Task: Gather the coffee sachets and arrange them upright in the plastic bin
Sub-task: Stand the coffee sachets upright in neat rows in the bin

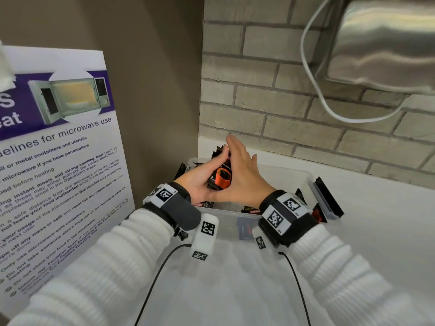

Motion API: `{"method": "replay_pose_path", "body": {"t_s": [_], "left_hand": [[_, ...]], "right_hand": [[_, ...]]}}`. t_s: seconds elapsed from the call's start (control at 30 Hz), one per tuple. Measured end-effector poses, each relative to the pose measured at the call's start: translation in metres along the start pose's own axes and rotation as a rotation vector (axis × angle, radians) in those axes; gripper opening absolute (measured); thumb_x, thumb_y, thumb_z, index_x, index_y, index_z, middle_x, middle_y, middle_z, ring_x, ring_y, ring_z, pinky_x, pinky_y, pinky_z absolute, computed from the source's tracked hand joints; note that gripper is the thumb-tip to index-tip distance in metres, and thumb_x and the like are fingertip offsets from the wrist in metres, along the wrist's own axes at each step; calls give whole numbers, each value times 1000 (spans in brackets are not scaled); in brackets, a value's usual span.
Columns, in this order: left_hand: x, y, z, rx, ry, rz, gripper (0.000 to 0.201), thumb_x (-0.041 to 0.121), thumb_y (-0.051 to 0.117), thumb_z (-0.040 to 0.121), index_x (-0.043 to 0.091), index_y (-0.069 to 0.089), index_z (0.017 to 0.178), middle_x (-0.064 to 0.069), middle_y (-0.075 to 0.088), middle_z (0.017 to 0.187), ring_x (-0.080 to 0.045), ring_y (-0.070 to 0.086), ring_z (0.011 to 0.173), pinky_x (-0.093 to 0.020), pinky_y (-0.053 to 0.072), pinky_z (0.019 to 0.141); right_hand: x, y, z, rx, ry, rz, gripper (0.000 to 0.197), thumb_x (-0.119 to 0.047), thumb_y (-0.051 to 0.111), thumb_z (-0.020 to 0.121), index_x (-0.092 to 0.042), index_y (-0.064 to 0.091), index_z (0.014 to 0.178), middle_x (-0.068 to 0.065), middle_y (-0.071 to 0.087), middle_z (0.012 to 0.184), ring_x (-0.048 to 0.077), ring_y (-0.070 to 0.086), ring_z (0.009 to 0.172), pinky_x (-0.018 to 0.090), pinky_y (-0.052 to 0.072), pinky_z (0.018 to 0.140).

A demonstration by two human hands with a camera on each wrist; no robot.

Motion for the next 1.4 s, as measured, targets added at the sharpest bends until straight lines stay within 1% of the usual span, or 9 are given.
{"method": "replay_pose_path", "body": {"t_s": [0.1, 0.5, 0.67, 0.8, 0.9, 1.03, 1.13, 1.23, 1.4], "left_hand": [[1, 2, -1, 1, 16, -30, 55, 54, 53, 79, 14, 60, 115, -7, 70, 106, -19, 64, 103, -33, 50, 89], [6, 10, -1, -27, 82, 246, 41, 35, 46, 94, 10, 50, 127, -6, 64, 112, -14, 63, 100, -26, 51, 87], [10, 14, -3, -1, 156, 286, 27, 27, 45, 97, 10, 54, 116, -3, 67, 97, -11, 64, 91, -24, 52, 83], [15, 13, -7, 72, 245, 375, 11, 12, 47, 96, 17, 54, 103, 6, 67, 78, -4, 64, 76, -29, 52, 83], [14, 10, -5, 138, 244, 585, 26, 12, 44, 97, 8, 40, 122, -13, 60, 110, -19, 61, 102, -41, 49, 96], [11, -7, -6, 223, 206, 595, 37, 8, 41, 98, 1, 33, 133, -16, 54, 126, -24, 61, 101, -29, 55, 83], [13, -12, -9, 282, 217, 623, 36, 6, 38, 99, -1, 34, 134, -18, 54, 121, -13, 59, 81, -12, 52, 57], [18, -20, 8, 403, 169, 819, 43, 6, 42, 97, 3, 31, 139, -18, 46, 136, -28, 49, 121, -29, 40, 98], [17, -43, 15, 352, 61, 1197, 60, 34, 49, 94, 20, 24, 146, -7, 26, 146, -29, 24, 137, -41, 23, 112]], "right_hand": [[3, -1, 1, 23, 34, -44, 104, -41, 77, 61, -19, 18, 144, -1, 35, 138, 18, 31, 132, 53, 5, 117], [12, 3, 1, -6, 81, -19, 106, -32, 77, 59, -22, 16, 145, -2, 32, 136, 17, 28, 129, 52, 17, 115], [15, -3, 2, 168, 47, 32, 76, -17, 73, 59, -12, 37, 125, -7, 29, 101, 12, 31, 99, 29, 42, 87], [18, -18, -3, 345, 18, -105, 78, -10, 75, 61, -7, 38, 130, 6, 37, 117, 17, 31, 104, 22, 37, 83], [7, -10, -3, 304, -69, -149, 91, -2, 76, 62, -5, 30, 141, 15, 32, 135, 21, 26, 119, 34, 39, 102], [22, -2, -4, 74, 155, 560, 120, 0, 79, 67, -20, -6, 149, -3, 12, 150, 11, 24, 132, 22, 32, 105], [44, 5, -13, 58, 438, 981, 83, -2, 63, 84, -11, 12, 148, 3, 41, 139, 17, 47, 120, 29, 40, 100], [44, 19, -16, -40, 518, 845, 37, -3, 58, 88, -6, 53, 125, 5, 65, 110, 15, 62, 93, 30, 52, 85], [75, 15, -13, 182, 676, 738, 16, 1, 59, 86, -14, 57, 80, 1, 62, 81, 8, 58, 69, 13, 45, 50]]}}
Point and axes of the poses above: each hand's wrist, its own z-axis towards the middle knuckle, its own y-axis out of the palm, x = y × z, the point moved 10 cm from there along z, towards the middle knuckle
